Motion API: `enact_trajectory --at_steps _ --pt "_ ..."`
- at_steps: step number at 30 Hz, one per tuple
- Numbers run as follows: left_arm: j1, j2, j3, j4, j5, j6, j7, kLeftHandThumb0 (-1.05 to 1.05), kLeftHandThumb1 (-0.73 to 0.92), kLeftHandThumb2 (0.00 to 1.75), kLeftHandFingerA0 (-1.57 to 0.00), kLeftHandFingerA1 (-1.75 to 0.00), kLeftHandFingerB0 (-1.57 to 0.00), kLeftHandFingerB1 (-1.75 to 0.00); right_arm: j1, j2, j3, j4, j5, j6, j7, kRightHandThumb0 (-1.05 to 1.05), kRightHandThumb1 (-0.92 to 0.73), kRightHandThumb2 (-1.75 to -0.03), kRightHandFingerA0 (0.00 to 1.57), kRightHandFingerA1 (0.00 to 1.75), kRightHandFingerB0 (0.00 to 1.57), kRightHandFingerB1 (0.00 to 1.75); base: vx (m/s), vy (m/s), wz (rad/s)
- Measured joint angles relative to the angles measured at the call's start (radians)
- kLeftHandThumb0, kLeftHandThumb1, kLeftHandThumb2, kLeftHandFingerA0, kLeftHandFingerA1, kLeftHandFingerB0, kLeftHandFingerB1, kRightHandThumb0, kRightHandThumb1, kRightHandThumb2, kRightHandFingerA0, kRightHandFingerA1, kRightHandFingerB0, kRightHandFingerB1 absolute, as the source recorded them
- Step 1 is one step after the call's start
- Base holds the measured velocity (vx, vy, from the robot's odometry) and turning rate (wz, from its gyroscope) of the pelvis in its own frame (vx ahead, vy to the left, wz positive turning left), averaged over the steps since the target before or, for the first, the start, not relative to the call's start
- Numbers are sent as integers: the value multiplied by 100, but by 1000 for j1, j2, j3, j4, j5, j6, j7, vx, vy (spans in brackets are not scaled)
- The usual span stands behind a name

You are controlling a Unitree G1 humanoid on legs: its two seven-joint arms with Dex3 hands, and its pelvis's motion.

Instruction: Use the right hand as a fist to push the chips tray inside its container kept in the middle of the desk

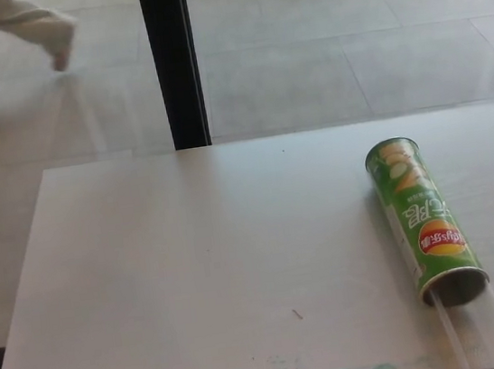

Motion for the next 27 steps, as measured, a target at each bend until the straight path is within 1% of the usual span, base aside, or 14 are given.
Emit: enact_trajectory --at_steps 1,7,8,10,11,12,13,15,20,21,22,23,24,27 --pt "0 0 0 0 0 0 0 -19 57 132 -46 -84 -31 -74 18 0 17 -34 0 0 7 -64 -83 -65 75 60 46 41 0 0 0" --pt "1 1 3 2 -3 0 -1 -42 34 148 -43 -94 -21 -77 136 -26 113 -232 -3 -7 69 -61 -82 -64 78 60 50 40 0 0 0" --pt "1 1 5 3 -5 0 -1 -32 23 171 -42 -103 -25 -84 161 -37 127 -270 -5 -10 86 -61 -82 -64 77 61 49 41 0 0 0" --pt "3 3 4 4 -6 0 -1 -45 32 142 -37 -87 -18 -72 201 -64 138 -325 -8 -17 117 -60 -80 -64 76 63 50 42 0 0 0" --pt "4 4 3 5 -6 0 -2 -17 56 132 -48 -85 -31 -74 216 -76 140 -344 -10 -21 129 -57 -80 -64 78 63 52 42 0 0 0" --pt "6 6 4 5 -7 0 -2 -30 23 174 -39 -103 -25 -86 231 -89 142 -362 -13 -26 143 -56 -81 -63 77 64 52 42 0 0 0" --pt "8 9 5 5 -10 0 -4 -42 29 149 -42 -94 -20 -77 247 -104 141 -380 -16 -33 160 -57 -80 -64 77 65 52 42 0 0 0" --pt "10 16 7 5 -16 0 -4 -30 23 175 -43 -106 -27 -88 273 -129 135 -408 -20 -40 188 -57 -81 -64 78 65 53 41 0 0 0" --pt "12 22 4 5 -23 -1 -5 -32 24 172 -40 -102 -22 -83 316 -162 88 -465 -35 -64 241 -61 -80 -64 76 62 53 40 0 0 0" --pt "12 22 5 5 -25 -1 -5 -40 34 146 -42 -91 -18 -74 326 -168 75 -477 -39 -68 249 -60 -80 -64 77 62 52 41 0 0 0" --pt "12 22 5 6 -27 -1 -5 -16 58 133 -49 -85 -33 -75 334 -172 63 -490 -42 -72 258 -58 -80 -64 78 62 53 42 0 0 0" --pt "11 22 5 7 -29 0 -6 -16 58 133 -49 -85 -33 -75 342 -174 51 -501 -44 -78 268 -58 -80 -64 78 62 53 42 0 0 0" --pt "12 22 5 6 -31 0 -7 -30 25 173 -42 -104 -23 -84 346 -176 42 -507 -44 -83 276 -58 -81 -64 80 62 54 43 0 0 0" --pt "12 22 6 4 -34 0 -8 -43 32 151 -45 -97 -23 -79 347 -178 32 -516 -44 -91 298 -59 -82 -64 81 66 58 46 0 0 0"
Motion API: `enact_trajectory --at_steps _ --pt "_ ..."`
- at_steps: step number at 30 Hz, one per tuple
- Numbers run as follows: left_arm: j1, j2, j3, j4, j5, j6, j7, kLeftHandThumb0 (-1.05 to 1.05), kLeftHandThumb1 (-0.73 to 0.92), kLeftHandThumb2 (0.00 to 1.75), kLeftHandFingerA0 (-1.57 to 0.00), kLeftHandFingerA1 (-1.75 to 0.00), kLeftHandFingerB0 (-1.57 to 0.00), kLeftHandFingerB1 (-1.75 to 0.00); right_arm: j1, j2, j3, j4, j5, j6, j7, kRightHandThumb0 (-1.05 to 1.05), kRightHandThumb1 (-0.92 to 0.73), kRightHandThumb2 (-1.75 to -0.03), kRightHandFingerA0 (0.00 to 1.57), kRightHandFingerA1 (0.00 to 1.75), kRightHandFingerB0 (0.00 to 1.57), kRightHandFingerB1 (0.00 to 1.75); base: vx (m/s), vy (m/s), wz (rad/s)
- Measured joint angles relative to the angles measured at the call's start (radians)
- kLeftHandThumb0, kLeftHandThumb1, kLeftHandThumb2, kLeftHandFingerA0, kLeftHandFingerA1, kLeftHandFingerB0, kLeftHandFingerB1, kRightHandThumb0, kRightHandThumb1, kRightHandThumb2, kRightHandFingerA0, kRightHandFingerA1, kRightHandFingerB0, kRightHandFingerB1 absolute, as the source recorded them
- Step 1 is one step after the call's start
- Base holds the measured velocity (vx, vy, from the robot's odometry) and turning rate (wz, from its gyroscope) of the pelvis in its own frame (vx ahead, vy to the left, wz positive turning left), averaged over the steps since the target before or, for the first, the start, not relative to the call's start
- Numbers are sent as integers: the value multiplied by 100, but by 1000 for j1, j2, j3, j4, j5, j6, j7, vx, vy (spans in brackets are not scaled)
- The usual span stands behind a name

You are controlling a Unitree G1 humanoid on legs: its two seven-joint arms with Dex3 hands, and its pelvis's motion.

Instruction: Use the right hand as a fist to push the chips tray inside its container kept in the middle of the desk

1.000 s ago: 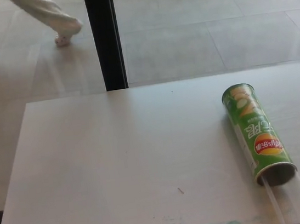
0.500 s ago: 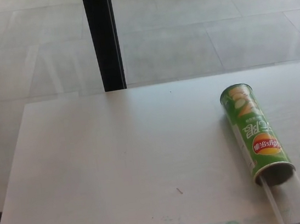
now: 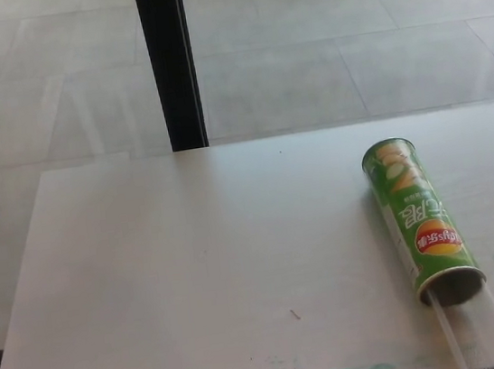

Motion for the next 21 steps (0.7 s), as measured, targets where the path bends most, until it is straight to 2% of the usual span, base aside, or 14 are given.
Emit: enact_trajectory --at_steps 3,4,6,7,8,9,10,11,12,17,18,19,20,21 --pt "-1 0 -2 -1 0 0 1 -43 32 146 -41 -91 -19 -74 -6 -6 6 1 -6 2 24 -60 -81 -64 83 65 61 45 0 0 0" --pt "-1 0 -3 0 0 0 1 -32 23 172 -44 -104 -25 -85 -9 -8 10 3 -11 4 30 -60 -82 -64 84 67 61 45 0 0 0" --pt "-2 0 -4 2 0 0 1 -34 24 169 -41 -99 -24 -82 -26 -12 19 18 -31 5 39 -63 -83 -65 88 65 64 45 0 0 0" --pt "-2 0 -4 3 0 0 1 -45 34 143 -41 -88 -19 -72 -33 -12 21 26 -42 5 39 -63 -82 -65 89 63 65 46 0 0 0" --pt "-2 0 -5 3 0 0 1 -44 37 144 -43 -90 -19 -72 -44 -12 25 37 -58 4 39 -63 -82 -65 91 64 65 47 0 0 0" --pt "-2 0 -7 3 1 0 1 -35 23 172 -48 -108 -28 -87 -54 -12 29 46 -72 3 39 -63 -81 -65 91 66 65 48 0 0 0" --pt "-2 0 -8 4 1 0 1 -46 32 144 -44 -92 -20 -75 -63 -12 34 56 -85 2 38 -62 -69 -108 85 76 58 63 0 0 0" --pt "-2 0 -8 4 1 0 1 -46 32 144 -44 -92 -20 -75 -74 -12 39 67 -100 0 37 -62 -69 -108 85 76 58 63 0 0 0" --pt "-2 0 -8 4 1 0 1 -45 32 144 -43 -92 -18 -73 -84 -12 46 78 -115 -1 36 -64 -83 -65 90 75 63 47 0 0 0" --pt "-3 0 -9 4 1 0 1 -39 34 147 -44 -94 -19 -75 -126 -12 71 108 -184 -2 30 -67 -85 -66 92 75 64 47 0 0 0" --pt "-4 0 -9 4 1 0 1 -40 34 148 -44 -94 -20 -76 -132 -12 75 112 -194 -2 28 -62 -70 -110 84 79 55 63 0 0 0" --pt "-4 0 -9 4 1 0 1 -40 34 148 -44 -94 -20 -76 -142 -12 81 119 -211 -1 26 -62 -70 -110 84 79 55 63 0 0 0" --pt "-4 0 -9 4 1 0 1 -39 36 144 -46 -92 -21 -74 -148 -12 86 123 -224 -1 24 -65 -84 -65 92 67 63 48 0 0 0" --pt "-4 0 -9 4 1 0 1 -39 36 144 -46 -92 -21 -74 -154 -12 90 127 -237 -1 22 -65 -84 -65 92 67 63 48 0 0 0"
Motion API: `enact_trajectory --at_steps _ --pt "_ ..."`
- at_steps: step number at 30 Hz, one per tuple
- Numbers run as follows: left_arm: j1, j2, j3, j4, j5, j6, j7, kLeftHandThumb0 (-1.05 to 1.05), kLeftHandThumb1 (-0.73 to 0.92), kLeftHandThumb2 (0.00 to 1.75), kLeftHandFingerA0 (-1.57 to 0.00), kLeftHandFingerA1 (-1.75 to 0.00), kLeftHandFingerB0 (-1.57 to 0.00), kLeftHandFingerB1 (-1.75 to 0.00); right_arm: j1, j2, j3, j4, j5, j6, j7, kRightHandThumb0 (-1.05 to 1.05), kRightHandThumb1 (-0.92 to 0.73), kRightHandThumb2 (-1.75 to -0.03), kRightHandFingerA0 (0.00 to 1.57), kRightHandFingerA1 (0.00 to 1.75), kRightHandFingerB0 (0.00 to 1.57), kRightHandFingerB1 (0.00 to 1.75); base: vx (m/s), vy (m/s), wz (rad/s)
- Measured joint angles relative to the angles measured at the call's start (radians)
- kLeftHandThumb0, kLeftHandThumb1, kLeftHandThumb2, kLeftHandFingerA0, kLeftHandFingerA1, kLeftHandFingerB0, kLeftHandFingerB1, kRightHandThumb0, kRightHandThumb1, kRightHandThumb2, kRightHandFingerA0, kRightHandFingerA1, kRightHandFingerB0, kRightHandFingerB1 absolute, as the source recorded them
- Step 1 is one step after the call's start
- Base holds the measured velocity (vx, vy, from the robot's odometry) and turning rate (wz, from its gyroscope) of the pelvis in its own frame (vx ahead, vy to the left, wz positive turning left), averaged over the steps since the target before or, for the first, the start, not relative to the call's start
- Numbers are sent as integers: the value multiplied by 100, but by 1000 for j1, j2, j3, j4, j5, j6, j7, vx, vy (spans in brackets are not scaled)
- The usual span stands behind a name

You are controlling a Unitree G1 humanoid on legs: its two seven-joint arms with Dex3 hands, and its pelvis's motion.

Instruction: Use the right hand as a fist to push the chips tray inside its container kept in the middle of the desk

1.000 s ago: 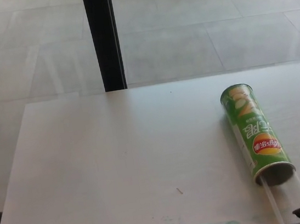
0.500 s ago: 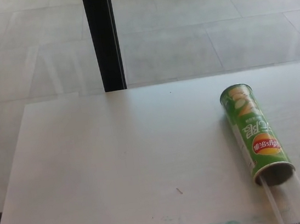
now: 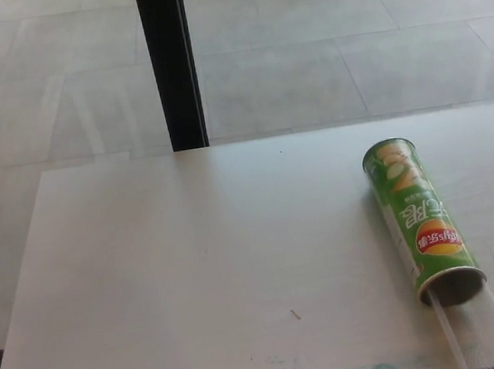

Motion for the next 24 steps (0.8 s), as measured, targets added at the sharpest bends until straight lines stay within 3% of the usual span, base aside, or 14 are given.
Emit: enact_trajectory --at_steps 5,7,10,13,14,16,20,24 --pt "0 0 -1 0 0 0 0 -44 31 143 -40 -90 -19 -74 -37 -1 12 26 -67 0 -9 -66 -85 -65 91 68 64 48 0 0 0" --pt "-1 0 -1 0 0 0 0 -34 41 143 -43 -89 -21 -74 -55 -1 19 39 -100 1 -16 -67 -85 -66 92 69 66 48 0 0 0" --pt "-3 0 -1 0 0 0 0 -42 31 146 -41 -93 -18 -75 -72 -1 30 51 -140 3 -25 -68 -85 -66 92 70 67 48 0 0 0" --pt "-4 0 -1 0 0 0 0 -35 39 144 -42 -91 -21 -75 -88 -1 46 71 -186 4 -35 -68 -84 -65 94 72 66 48 0 0 0" --pt "-5 0 -1 0 0 0 0 -47 23 150 -48 -100 -25 -83 -92 -2 50 77 -198 4 -38 -68 -84 -65 94 72 67 48 0 0 0" --pt "-5 0 -1 0 0 0 0 -43 26 147 -42 -95 -18 -77 -99 -2 61 90 -224 4 -45 -70 -88 -67 89 81 64 47 0 0 0" --pt "-5 0 -1 0 0 0 0 -35 37 144 -41 -90 -21 -74 -107 -6 85 116 -279 6 -57 -70 -90 -68 82 77 61 47 0 0 0" --pt "-6 0 -1 0 0 0 0 -38 32 145 -41 -90 -17 -73 -120 -20 111 146 -339 9 -66 -70 -89 -67 86 77 63 47 0 0 0"
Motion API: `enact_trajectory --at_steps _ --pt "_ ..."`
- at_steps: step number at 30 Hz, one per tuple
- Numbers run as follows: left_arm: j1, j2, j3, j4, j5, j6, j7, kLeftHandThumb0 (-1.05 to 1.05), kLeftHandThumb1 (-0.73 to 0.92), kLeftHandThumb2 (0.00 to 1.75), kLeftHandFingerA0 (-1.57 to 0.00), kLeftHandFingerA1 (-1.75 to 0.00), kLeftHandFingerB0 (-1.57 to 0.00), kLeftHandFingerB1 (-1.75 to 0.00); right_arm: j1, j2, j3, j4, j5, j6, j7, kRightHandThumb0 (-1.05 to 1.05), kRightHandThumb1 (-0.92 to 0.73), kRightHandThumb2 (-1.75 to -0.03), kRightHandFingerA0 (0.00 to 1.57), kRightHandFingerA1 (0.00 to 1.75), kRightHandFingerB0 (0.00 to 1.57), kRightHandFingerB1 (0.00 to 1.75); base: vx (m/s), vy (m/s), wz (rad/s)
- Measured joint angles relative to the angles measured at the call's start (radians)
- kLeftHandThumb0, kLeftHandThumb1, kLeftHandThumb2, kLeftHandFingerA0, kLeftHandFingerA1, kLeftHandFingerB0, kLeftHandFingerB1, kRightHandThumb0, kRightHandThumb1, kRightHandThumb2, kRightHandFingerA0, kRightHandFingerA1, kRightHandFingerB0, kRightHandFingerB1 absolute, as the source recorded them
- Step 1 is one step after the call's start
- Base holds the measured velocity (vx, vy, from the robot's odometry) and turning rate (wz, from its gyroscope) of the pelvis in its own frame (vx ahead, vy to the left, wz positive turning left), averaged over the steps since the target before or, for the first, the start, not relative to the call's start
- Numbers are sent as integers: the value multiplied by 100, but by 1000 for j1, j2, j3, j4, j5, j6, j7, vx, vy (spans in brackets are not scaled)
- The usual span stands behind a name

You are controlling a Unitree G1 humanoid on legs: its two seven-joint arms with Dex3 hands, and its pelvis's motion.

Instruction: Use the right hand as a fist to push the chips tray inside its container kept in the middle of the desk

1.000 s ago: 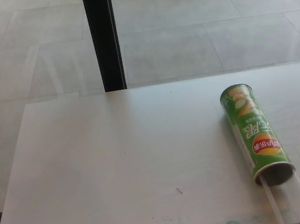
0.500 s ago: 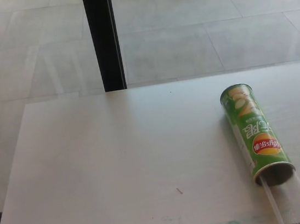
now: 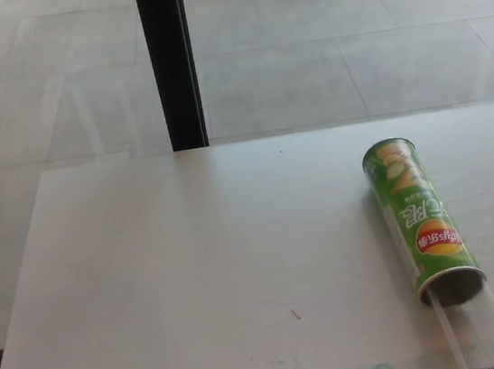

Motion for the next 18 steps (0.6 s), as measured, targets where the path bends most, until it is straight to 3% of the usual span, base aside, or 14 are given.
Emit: enact_trajectory --at_steps 6,9,12,13,15,16,17,18 --pt "0 0 1 0 0 0 0 -41 32 148 -45 -96 -24 -79 -24 -15 32 45 -84 5 -17 -71 -89 -67 88 82 64 46 0 0 0" --pt "0 0 2 0 0 0 0 -40 30 150 -48 -100 -20 -78 -36 -23 49 63 -128 8 -31 -71 -90 -68 86 80 62 44 0 0 0" --pt "1 0 4 -1 -1 0 0 -42 31 149 -43 -95 -21 -78 -46 -27 55 66 -172 16 -42 -71 -89 -67 89 88 65 46 0 0 0" --pt "1 0 5 -1 -1 0 0 -33 24 172 -39 -103 -23 -87 -48 -28 55 66 -183 19 -45 -70 -89 -67 88 88 62 46 0 0 0" --pt "1 0 7 -1 -1 0 -1 -33 24 172 -39 -103 -23 -87 -57 -29 56 66 -218 26 -57 -70 -89 -67 88 88 62 46 0 0 0" --pt "1 0 7 -1 -1 0 -1 -42 31 146 -40 -92 -20 -77 -60 -29 56 66 -228 29 -62 -70 -89 -67 88 94 62 45 0 0 0" --pt "1 0 8 -1 -1 0 -1 -44 29 147 -43 -95 -19 -77 -63 -29 56 66 -241 32 -66 -70 -87 -66 88 106 63 46 0 0 0" --pt "2 0 9 -1 -1 0 -1 -44 29 147 -43 -95 -19 -77 -67 -29 56 65 -257 37 -72 -70 -87 -66 88 106 63 46 0 0 0"
